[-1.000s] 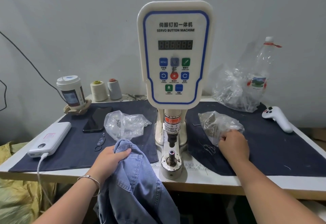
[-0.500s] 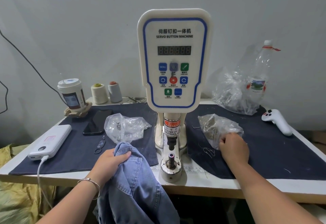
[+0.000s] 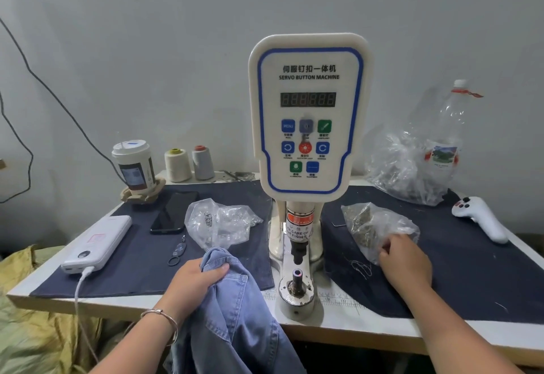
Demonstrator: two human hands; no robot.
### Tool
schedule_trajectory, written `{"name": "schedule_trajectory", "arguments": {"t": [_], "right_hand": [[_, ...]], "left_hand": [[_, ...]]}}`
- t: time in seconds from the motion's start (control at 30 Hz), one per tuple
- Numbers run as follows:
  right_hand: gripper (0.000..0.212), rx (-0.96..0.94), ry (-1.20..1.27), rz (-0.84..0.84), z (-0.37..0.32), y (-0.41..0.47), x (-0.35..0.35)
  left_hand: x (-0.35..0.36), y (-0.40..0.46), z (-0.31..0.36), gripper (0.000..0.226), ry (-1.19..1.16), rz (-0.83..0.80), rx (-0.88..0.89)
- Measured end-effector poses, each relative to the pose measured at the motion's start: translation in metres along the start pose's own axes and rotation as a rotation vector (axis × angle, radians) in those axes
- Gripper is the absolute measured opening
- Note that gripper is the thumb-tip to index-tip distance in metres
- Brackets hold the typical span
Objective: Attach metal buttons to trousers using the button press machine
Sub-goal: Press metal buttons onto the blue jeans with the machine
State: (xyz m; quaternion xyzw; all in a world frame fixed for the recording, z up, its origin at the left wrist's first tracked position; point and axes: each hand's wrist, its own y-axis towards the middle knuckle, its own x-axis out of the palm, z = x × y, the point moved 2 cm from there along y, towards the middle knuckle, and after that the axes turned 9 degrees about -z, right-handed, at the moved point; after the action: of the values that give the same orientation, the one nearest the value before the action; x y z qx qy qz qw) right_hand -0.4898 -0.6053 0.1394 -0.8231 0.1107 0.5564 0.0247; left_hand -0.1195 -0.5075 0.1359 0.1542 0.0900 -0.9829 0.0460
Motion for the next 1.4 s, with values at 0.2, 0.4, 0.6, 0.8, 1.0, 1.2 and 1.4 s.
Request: {"name": "schedule_trajectory", "arguments": {"t": [0.2, 0.4, 0.6, 0.8, 1.0, 1.2, 1.4], "right_hand": [[0.018, 0.007, -0.005, 0.028, -0.001, -0.004, -0.001], [0.023, 0.007, -0.129, 0.021, -0.009, -0.010, -0.003], [0.014, 0.068, 0.095, 0.137, -0.004, -0.036, -0.018], [0.016, 0.060, 0.829, 0.074, -0.042, -0.095, -0.035], [0.009, 0.222, 1.406, -0.528, -0.094, -0.133, -0.008], [0.020, 0.427, 1.705, -0.718, -0.112, -0.132, -0.003], [0.018, 0.518, 1.820, -0.780, -0.120, -0.131, -0.004]], "left_hand": [[0.001, 0.003, -0.002, 0.014, -0.012, -0.013, 0.004], [0.000, 0.000, -0.001, 0.015, -0.038, -0.009, 0.009], [0.001, 0.000, -0.001, 0.015, -0.050, -0.020, 0.005], [0.001, 0.002, -0.001, 0.014, -0.034, -0.018, 0.011], [0.000, 0.002, -0.002, 0.017, -0.028, 0.001, 0.021], [0.002, 0.000, -0.001, 0.021, -0.051, -0.011, 0.023], [0.002, 0.001, -0.001, 0.015, -0.049, -0.001, 0.013]]}}
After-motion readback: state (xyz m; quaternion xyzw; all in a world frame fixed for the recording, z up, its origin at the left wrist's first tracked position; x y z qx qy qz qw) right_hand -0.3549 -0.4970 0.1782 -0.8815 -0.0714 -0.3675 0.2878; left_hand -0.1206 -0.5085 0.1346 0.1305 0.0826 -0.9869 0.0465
